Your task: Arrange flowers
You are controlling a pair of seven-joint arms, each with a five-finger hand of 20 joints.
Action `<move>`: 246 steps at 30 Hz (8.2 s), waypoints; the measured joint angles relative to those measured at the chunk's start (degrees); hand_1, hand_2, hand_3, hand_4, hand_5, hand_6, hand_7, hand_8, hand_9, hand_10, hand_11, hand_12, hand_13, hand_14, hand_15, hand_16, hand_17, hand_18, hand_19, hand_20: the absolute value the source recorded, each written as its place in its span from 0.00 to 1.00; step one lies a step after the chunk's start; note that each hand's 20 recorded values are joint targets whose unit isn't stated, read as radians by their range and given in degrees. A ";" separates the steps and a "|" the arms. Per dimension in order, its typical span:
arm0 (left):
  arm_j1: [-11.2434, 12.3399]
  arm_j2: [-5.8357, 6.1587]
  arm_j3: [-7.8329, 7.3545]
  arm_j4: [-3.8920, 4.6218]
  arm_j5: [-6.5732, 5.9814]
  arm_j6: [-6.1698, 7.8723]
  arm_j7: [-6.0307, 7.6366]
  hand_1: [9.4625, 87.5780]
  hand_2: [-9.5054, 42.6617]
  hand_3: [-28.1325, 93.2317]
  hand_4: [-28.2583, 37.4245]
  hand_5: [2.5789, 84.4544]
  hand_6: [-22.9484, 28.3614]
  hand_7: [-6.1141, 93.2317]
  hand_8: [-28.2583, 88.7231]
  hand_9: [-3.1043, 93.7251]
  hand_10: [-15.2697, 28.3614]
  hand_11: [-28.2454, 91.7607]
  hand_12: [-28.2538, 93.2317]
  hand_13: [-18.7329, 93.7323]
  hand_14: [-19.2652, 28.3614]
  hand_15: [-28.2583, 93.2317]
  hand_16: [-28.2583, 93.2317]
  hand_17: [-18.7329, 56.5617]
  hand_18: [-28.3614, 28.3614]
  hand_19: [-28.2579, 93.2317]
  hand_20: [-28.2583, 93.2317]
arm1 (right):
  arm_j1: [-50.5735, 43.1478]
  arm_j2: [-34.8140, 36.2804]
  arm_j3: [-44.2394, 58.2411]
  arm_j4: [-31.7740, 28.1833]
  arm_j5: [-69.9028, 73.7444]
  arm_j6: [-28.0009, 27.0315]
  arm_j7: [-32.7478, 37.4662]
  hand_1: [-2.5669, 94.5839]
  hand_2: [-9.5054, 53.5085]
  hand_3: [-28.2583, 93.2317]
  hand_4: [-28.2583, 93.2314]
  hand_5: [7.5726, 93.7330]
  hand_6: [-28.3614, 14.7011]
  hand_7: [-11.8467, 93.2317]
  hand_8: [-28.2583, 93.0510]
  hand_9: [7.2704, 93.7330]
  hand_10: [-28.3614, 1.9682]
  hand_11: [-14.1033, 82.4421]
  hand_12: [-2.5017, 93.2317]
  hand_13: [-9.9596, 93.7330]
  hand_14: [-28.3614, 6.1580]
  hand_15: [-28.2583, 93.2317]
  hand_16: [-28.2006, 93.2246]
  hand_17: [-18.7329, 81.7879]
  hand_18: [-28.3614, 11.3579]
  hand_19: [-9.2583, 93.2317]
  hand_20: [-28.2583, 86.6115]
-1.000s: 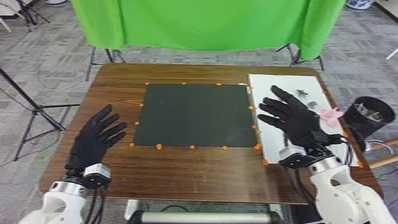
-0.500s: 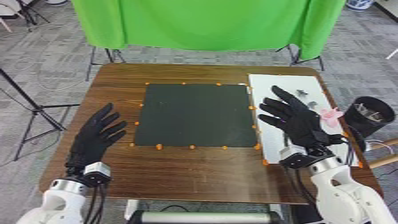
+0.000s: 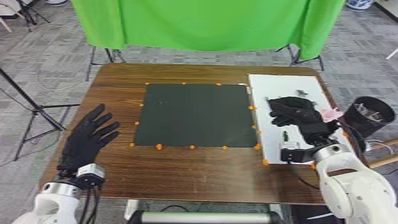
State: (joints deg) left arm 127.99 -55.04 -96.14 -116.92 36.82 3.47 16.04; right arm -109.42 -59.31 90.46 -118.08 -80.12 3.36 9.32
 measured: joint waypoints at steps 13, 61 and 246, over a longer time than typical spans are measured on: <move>1.30 1.46 0.16 -0.35 -0.69 1.33 1.51 0.23 0.01 0.79 0.06 0.28 0.49 0.28 0.15 0.28 0.62 0.39 0.37 0.37 0.74 0.49 0.23 0.14 0.89 0.58 0.31 | -3.28 11.77 -1.61 -8.61 -34.86 -0.79 14.72 0.22 0.00 0.86 0.00 0.62 0.66 0.56 0.09 0.66 0.52 0.75 0.41 0.70 0.49 0.87 0.46 0.50 0.20 1.00 0.60; 1.84 1.66 -0.06 -0.33 -0.76 1.57 1.33 0.23 0.01 0.79 0.07 0.28 0.49 0.28 0.15 0.28 0.62 0.40 0.37 0.37 0.74 0.49 0.23 0.14 0.89 0.58 0.31 | -1.96 10.39 -8.68 -3.78 -56.44 -19.50 26.40 0.32 0.00 0.90 0.00 0.71 0.70 0.53 0.18 0.72 0.56 0.75 0.43 0.75 0.54 0.87 0.47 0.55 0.20 1.00 0.64; 1.49 8.93 -1.22 0.09 -1.50 0.65 2.25 0.19 0.00 0.80 0.04 0.28 0.49 0.27 0.15 0.27 0.61 0.38 0.38 0.36 0.74 0.47 0.25 0.13 0.90 0.58 0.32 | 42.10 -21.16 -52.71 26.27 -58.75 -16.41 20.17 0.15 0.24 0.90 0.11 0.76 0.63 0.60 0.13 0.88 0.64 0.77 0.52 0.89 0.62 0.89 0.53 0.73 0.21 1.00 0.85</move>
State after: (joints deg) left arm 129.48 -46.11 -97.36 -116.82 35.32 4.12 18.29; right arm -67.32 -80.46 37.75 -91.81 -138.87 -13.05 29.50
